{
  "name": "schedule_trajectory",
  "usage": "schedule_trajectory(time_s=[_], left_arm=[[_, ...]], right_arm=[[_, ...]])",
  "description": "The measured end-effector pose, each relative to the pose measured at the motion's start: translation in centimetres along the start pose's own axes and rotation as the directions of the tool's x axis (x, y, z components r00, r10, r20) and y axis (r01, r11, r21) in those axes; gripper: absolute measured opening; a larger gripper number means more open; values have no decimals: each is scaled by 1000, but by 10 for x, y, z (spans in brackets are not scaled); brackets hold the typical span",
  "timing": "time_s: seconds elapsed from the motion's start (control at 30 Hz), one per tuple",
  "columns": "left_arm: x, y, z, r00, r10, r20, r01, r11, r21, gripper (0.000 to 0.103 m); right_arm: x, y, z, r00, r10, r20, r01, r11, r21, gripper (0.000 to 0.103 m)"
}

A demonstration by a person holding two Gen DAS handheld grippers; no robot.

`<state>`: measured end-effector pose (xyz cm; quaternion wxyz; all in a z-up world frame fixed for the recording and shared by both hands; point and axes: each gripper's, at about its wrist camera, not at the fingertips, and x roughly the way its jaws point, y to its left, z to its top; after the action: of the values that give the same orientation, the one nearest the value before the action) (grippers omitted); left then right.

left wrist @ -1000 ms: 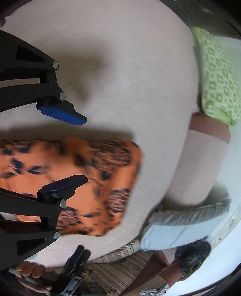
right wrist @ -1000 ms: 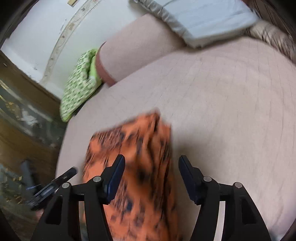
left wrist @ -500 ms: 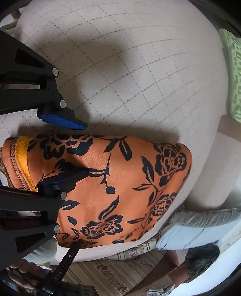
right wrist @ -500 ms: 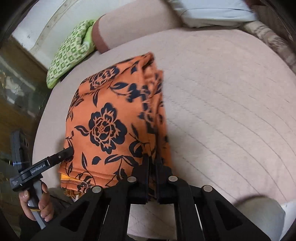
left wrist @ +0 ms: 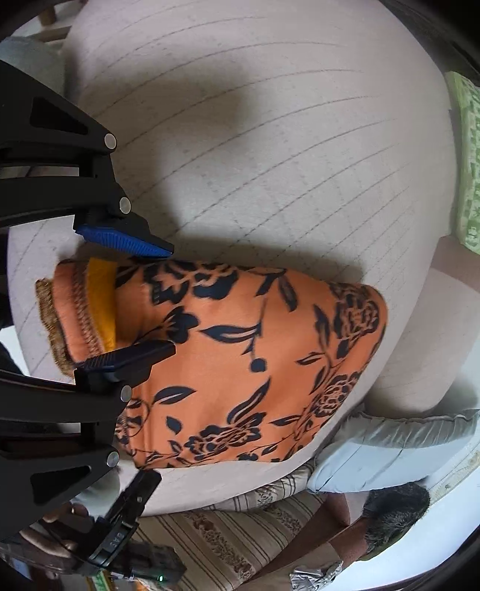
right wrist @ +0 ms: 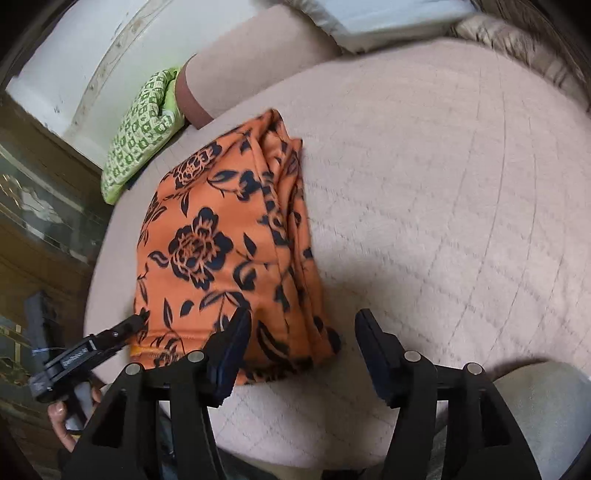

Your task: Fold small clothes

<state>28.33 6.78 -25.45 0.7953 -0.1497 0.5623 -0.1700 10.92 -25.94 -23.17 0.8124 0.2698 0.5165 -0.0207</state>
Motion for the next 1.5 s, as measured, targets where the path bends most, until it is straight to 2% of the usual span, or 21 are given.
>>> schedule_trajectory(time_s=[0.13,0.27,0.33,0.37,0.4,0.43,0.47,0.5,0.6,0.67,0.7,0.73,0.8,0.87,1.0,1.07,1.13,1.17,1.23,1.37,1.5], left_arm=[[0,-2,-11,1000,15,7,-15,1000,-18,47],[9,-7,-15,999,49,-8,-49,999,-3,50],[12,-8,-14,998,59,-7,-59,998,1,50],[12,-9,-15,998,59,1,-59,998,3,47],[13,-9,-14,998,57,6,-57,998,14,44],[14,-11,-14,998,57,10,-57,998,26,36],[13,-12,-15,998,62,14,-63,997,38,23],[10,-14,-15,999,45,20,-46,998,50,16],[-19,-18,-18,994,-28,109,23,998,54,13],[-27,-15,-27,992,-42,116,38,998,39,13],[-22,-15,-30,996,-22,92,18,999,37,13],[-17,-17,-31,997,17,72,-20,999,49,14],[-5,-27,-29,995,89,41,-92,992,88,16],[-1,-33,-28,990,136,27,-138,985,107,20],[-11,-36,-26,991,121,50,-125,986,110,29],[-25,-26,-26,995,64,73,-68,996,62,34],[-42,-17,-25,992,42,116,-46,998,36,43],[-49,-15,-19,988,39,147,-43,999,26,49],[-56,-15,-6,983,35,178,-38,999,13,53],[-38,-21,35,987,32,157,-34,999,6,53],[-4,-18,78,991,-2,132,6,1000,-28,53]], right_arm=[[17,-8,1,992,112,-59,-111,993,26,61],[32,-5,1,989,113,-91,-112,994,13,62],[30,-10,-2,989,119,-91,-117,993,20,48],[30,-12,-3,988,126,-92,-124,992,23,43],[30,-14,-4,985,144,-100,-142,990,25,32],[31,-15,-6,978,173,-116,-171,985,27,19],[31,-14,-7,975,184,-123,-183,983,20,19],[29,-12,-8,978,172,-118,-173,985,3,15],[10,-4,-8,982,176,-71,-179,983,-39,13],[-4,-3,-9,978,202,-46,-205,978,-50,13],[-7,-3,-10,978,201,-50,-204,978,-48,13],[-5,-3,-12,979,194,-61,-196,980,-41,13],[9,-6,-16,987,123,-104,-128,991,-37,14],[17,-4,-12,988,91,-128,-98,994,-44,15],[4,0,-13,993,76,-91,-83,994,-76,30],[-11,5,-11,998,57,-39,-60,994,-88,36],[-27,5,-7,996,85,11,-84,993,-81,63],[-31,6,-3,994,104,23,-102,992,-79,66],[-33,13,11,993,116,33,-112,989,-98,66],[-15,31,61,991,133,32,-128,983,-134,65],[19,41,109,992,123,28,-118,984,-130,45]])
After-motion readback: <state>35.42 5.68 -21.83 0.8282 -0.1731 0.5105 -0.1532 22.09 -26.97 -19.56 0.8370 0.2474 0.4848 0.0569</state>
